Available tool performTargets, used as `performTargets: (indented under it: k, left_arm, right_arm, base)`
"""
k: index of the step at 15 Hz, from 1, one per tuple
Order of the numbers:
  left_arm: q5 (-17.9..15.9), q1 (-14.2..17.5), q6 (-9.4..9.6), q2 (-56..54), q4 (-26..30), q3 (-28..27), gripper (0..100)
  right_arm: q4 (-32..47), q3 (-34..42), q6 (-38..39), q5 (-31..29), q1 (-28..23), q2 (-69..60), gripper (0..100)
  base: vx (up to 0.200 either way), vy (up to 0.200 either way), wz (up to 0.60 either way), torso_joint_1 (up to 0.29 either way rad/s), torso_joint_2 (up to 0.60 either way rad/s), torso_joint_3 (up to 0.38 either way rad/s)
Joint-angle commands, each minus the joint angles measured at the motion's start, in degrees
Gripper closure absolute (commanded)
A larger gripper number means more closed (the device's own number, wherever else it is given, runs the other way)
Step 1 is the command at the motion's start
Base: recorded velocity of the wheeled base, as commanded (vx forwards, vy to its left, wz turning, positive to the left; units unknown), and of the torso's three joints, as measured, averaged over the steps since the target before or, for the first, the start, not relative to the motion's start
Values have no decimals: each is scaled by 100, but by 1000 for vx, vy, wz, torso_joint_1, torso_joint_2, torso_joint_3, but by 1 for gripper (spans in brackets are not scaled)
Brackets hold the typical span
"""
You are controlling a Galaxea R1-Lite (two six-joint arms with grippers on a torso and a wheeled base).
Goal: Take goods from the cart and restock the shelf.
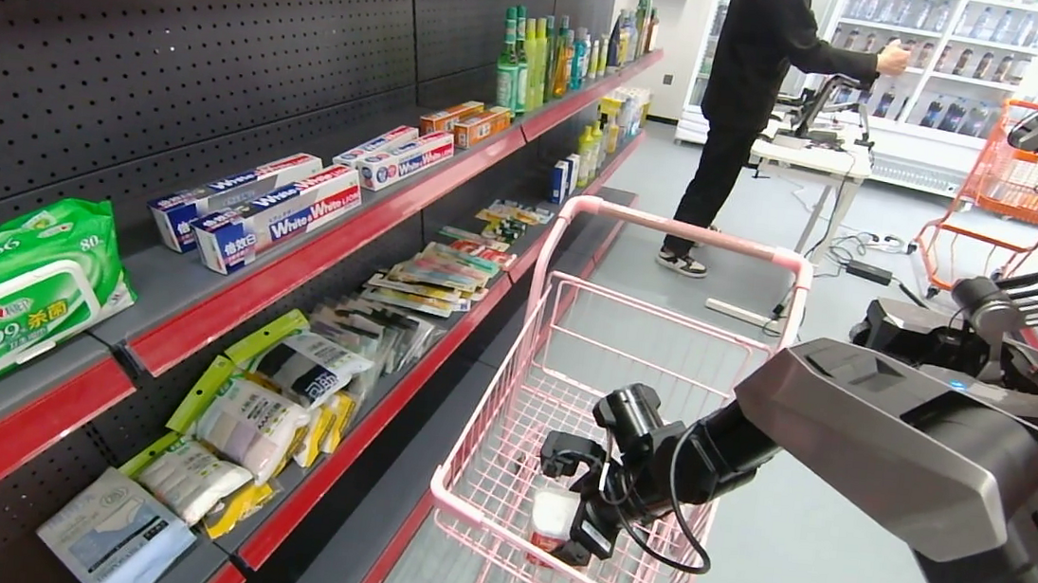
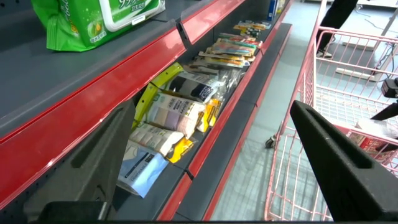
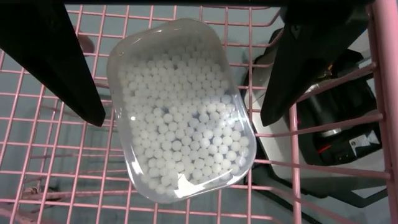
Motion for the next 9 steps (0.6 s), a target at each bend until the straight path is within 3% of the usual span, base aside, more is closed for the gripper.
performTargets:
  k: [1,9]
  left_arm:
    - [2,1,0,7,-4,0,0]
    - [2,1,0,7,-4,0,0]
  right_arm:
    - [-8,4,-23,3,8,-1,0]
    - [10,4,-75,-84,52,-1,0]
  base:
    - [0,0,0,0,0,0]
    - [0,0,0,0,0,0]
